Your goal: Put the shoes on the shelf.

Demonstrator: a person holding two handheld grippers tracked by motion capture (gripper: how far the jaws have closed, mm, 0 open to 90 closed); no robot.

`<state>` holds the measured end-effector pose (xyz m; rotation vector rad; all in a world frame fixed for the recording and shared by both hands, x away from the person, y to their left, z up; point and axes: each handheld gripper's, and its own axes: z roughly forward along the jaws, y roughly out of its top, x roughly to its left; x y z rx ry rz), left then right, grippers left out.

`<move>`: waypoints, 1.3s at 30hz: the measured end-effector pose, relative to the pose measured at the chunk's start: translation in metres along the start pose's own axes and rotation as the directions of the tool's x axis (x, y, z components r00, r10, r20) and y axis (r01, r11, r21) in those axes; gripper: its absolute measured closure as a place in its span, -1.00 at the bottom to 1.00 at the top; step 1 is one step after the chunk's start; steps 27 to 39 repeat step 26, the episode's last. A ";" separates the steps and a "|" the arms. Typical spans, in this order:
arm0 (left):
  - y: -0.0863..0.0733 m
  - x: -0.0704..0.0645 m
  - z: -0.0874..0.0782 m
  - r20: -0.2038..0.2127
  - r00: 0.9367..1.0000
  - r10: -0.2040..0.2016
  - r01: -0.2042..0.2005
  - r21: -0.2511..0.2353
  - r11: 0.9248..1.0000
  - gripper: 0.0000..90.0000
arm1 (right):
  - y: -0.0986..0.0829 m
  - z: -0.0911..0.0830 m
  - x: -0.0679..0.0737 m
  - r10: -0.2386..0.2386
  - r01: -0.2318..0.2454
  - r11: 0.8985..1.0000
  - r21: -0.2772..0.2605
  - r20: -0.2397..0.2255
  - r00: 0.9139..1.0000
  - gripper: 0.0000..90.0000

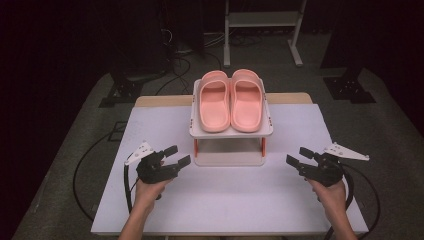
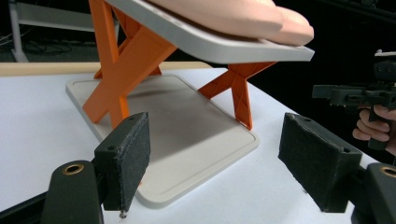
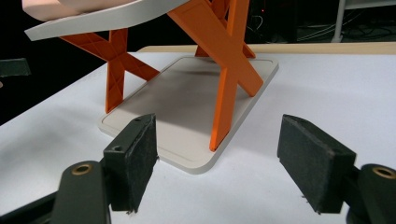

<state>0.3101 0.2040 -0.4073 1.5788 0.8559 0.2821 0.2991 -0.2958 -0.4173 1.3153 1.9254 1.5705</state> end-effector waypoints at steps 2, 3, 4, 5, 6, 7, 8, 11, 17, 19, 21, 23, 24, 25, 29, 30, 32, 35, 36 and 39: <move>-0.003 0.000 -0.003 -0.004 1.000 0.001 -0.001 -0.002 1.000 -0.45 | -0.002 -0.001 0.000 0.000 0.000 1.000 0.004 -0.001 1.000 -0.38; -0.004 0.000 -0.004 -0.006 1.000 0.003 -0.003 0.000 1.000 -0.45 | -0.004 -0.002 -0.001 -0.001 0.001 1.000 0.004 -0.001 1.000 -0.38; -0.005 0.000 -0.005 -0.007 1.000 -0.001 0.001 -0.001 1.000 -0.45 | -0.005 -0.002 -0.001 0.000 0.000 1.000 0.003 -0.001 1.000 -0.38; -0.006 0.000 -0.007 -0.009 1.000 -0.001 0.001 -0.002 1.000 -0.45 | -0.007 -0.002 -0.001 0.001 -0.001 1.000 0.008 -0.001 1.000 -0.38; -0.008 0.000 -0.008 -0.012 1.000 -0.002 0.002 -0.003 1.000 -0.46 | -0.008 -0.003 -0.001 0.006 -0.006 1.000 0.010 0.001 1.000 -0.38; -0.009 0.000 -0.009 -0.012 1.000 -0.004 0.004 0.001 1.000 -0.46 | -0.010 -0.003 -0.002 0.008 -0.008 1.000 0.016 0.002 1.000 -0.39; -0.011 0.000 -0.010 -0.015 1.000 -0.003 0.003 0.002 1.000 -0.47 | -0.011 -0.004 -0.002 0.002 -0.002 1.000 0.016 0.002 1.000 -0.39; -0.014 0.001 -0.014 -0.026 1.000 -0.013 0.013 0.002 1.000 -0.50 | -0.017 -0.005 -0.003 0.008 -0.008 1.000 0.025 0.003 1.000 -0.39; -0.021 0.002 -0.023 -0.043 0.999 -0.018 0.018 -0.001 1.000 -0.52 | -0.027 -0.009 -0.005 0.009 -0.009 0.999 0.033 0.003 1.000 -0.40; -0.024 0.002 -0.026 -0.044 0.999 -0.024 0.024 -0.003 1.000 -0.52 | -0.030 -0.010 -0.005 0.013 -0.013 0.999 0.038 0.004 1.000 -0.41; -0.029 0.002 -0.028 -0.049 0.998 -0.039 0.039 0.001 0.999 -0.53 | -0.034 -0.012 -0.004 -0.003 0.002 0.999 0.046 0.017 1.000 -0.45; -0.035 0.001 -0.028 -0.053 0.998 -0.047 0.047 0.009 0.999 -0.57 | -0.039 -0.015 -0.002 -0.007 0.007 0.999 0.050 0.011 1.000 -0.48; -0.039 0.000 -0.028 -0.053 0.998 -0.045 0.046 0.013 0.999 -0.57 | -0.042 -0.016 -0.001 -0.007 0.006 0.999 0.047 0.010 1.000 -0.49; -0.041 0.000 -0.028 -0.053 0.997 -0.047 0.048 0.017 0.999 -0.58 | -0.046 -0.017 0.000 -0.012 0.012 0.999 0.039 0.008 1.000 -0.50; -0.044 -0.001 -0.028 -0.058 0.997 -0.049 0.050 0.024 0.998 -0.58 | -0.049 -0.019 0.000 -0.015 0.015 0.999 0.036 0.003 1.000 -0.50; -0.044 -0.001 -0.028 -0.058 0.997 -0.049 0.050 0.024 0.998 -0.58 | -0.049 -0.019 0.000 -0.015 0.015 0.999 0.036 0.003 1.000 -0.50; -0.044 -0.001 -0.028 -0.058 0.997 -0.049 0.050 0.024 0.998 -0.58 | -0.049 -0.019 0.000 -0.015 0.015 0.999 0.036 0.003 1.000 -0.50; -0.044 -0.001 -0.028 -0.058 0.997 -0.049 0.050 0.024 0.998 -0.58 | -0.049 -0.019 0.000 -0.015 0.015 0.999 0.036 0.003 1.000 -0.50; -0.044 -0.001 -0.028 -0.058 0.997 -0.049 0.050 0.024 0.998 -0.58 | -0.049 -0.019 0.000 -0.015 0.015 0.999 0.036 0.003 1.000 -0.50; -0.044 -0.001 -0.028 -0.058 0.997 -0.049 0.050 0.024 0.998 -0.58 | -0.049 -0.019 0.000 -0.015 0.015 0.999 0.036 0.003 1.000 -0.50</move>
